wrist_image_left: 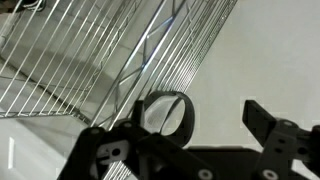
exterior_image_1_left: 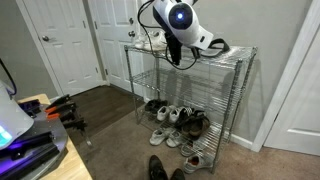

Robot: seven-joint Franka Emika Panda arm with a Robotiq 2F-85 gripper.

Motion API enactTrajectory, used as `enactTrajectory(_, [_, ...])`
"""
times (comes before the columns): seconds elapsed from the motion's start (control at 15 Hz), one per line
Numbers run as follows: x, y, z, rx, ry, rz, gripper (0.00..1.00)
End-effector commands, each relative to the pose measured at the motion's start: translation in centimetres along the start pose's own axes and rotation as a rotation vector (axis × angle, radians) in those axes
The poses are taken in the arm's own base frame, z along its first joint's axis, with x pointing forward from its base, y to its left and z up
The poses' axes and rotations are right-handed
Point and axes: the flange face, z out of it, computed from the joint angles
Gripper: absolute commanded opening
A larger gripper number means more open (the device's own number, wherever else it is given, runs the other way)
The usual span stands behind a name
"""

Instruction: Move one Nike slipper to the top rack

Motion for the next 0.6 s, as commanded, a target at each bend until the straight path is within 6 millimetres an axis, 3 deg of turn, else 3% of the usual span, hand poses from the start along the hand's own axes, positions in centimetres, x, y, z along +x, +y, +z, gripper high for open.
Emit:
enactTrajectory(0.0, [-4.4,-0.7,-4.4,-0.059,-0.067,-0.012,1.0])
enactTrajectory(0.53, [-9.4,3.6,-10.9,-0.232,-0.145,0.002,1.0])
